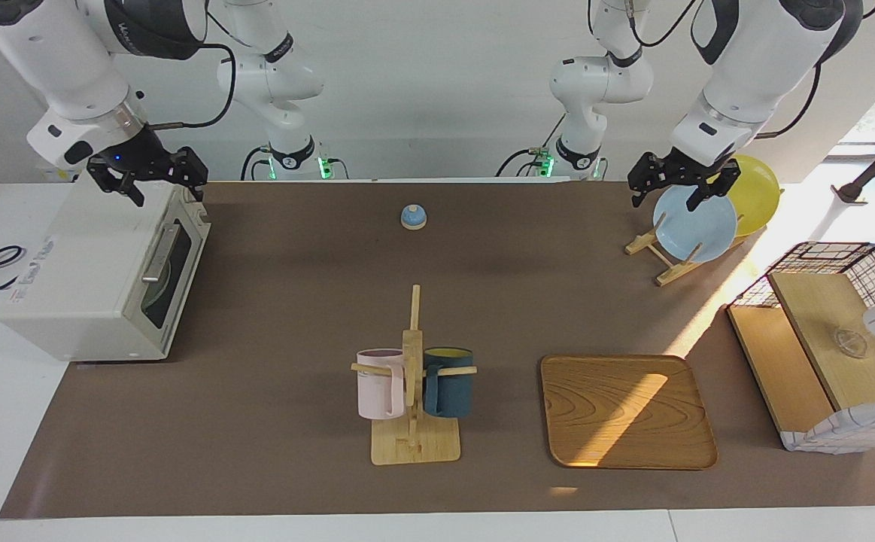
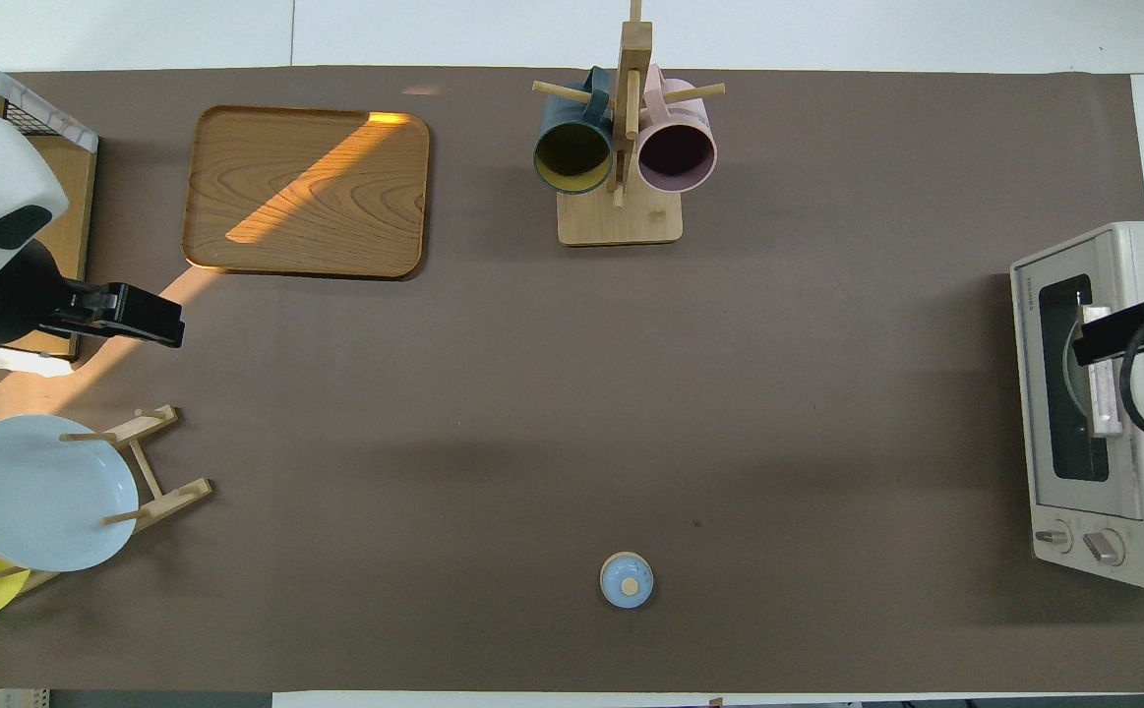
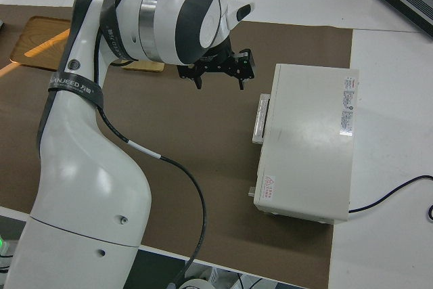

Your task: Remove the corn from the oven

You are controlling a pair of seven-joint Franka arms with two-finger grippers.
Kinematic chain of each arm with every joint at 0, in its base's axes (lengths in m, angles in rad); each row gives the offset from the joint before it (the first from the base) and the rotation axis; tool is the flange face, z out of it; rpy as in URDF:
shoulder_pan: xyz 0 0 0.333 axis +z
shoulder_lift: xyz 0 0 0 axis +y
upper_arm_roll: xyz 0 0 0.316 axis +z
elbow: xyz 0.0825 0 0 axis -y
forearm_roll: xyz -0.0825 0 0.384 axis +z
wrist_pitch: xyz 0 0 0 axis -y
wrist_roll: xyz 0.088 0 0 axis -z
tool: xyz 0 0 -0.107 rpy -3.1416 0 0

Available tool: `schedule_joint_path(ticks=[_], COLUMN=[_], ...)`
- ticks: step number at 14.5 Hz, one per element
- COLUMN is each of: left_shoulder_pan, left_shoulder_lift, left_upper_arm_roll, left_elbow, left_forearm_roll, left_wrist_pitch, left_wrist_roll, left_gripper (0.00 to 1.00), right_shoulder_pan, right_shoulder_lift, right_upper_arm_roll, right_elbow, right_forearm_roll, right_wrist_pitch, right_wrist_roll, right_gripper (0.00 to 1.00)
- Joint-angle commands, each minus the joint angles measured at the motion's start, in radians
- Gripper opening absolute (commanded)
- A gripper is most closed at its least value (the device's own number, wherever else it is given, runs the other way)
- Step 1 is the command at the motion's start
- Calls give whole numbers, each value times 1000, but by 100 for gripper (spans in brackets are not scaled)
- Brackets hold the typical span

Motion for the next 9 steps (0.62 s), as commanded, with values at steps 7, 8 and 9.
schedule_joint_path(ticks=[7, 8, 9], left_shoulder_pan=[15, 15, 15], left_shoulder_lift=[-31, -31, -31], left_upper_arm_roll=[-4, -4, -4], left_elbow=[-35, -33, -35], left_forearm_roll=[-12, -12, -12], left_wrist_pitch=[15, 15, 15], left_wrist_roll=[10, 10, 10], left_gripper=[100, 100, 100], right_shoulder_pan=[-44, -46, -47], right_shoulder_lift=[-146, -119, -108], right_upper_arm_roll=[4, 4, 4], right_elbow=[-455, -454, -454], right_forearm_roll=[-107, -125, -147], right_wrist_pitch=[431, 441, 443], right_wrist_roll=[-38, -40, -44], right_gripper=[0, 0, 0])
